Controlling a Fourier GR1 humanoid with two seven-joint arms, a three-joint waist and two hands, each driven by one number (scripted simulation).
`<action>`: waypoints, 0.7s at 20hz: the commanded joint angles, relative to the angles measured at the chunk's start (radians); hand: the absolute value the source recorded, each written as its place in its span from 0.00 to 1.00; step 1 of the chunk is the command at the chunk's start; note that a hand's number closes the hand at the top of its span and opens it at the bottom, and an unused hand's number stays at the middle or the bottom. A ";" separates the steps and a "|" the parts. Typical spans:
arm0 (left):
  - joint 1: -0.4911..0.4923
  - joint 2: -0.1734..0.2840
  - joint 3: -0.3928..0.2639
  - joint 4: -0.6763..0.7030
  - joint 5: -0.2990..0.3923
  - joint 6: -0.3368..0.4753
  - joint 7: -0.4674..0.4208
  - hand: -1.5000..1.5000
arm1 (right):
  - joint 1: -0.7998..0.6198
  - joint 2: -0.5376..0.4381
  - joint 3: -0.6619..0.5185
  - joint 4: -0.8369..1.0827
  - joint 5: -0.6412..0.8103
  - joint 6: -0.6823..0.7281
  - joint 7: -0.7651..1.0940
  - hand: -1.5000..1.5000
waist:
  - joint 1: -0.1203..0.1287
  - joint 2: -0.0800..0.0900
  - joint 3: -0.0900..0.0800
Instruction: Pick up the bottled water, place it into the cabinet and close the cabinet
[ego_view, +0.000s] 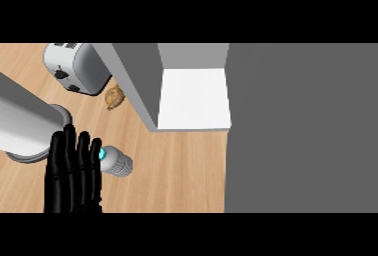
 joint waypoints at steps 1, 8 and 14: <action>0.064 -0.019 -0.061 -0.032 -0.056 0.022 0.027 0.00 | 0.074 0.007 -0.020 -0.236 -0.160 -0.028 0.104 0.00 | 0.003 0.002 -0.001; 0.160 0.017 -0.016 0.007 0.008 0.048 -0.026 0.00 | 0.112 -0.016 -0.093 -0.206 -0.226 0.036 0.040 0.00 | -0.007 0.003 -0.002; 0.246 0.160 0.057 0.002 0.198 0.104 -0.138 0.00 | 0.111 -0.003 -0.087 -0.158 -0.227 0.047 0.020 0.00 | -0.003 0.007 -0.005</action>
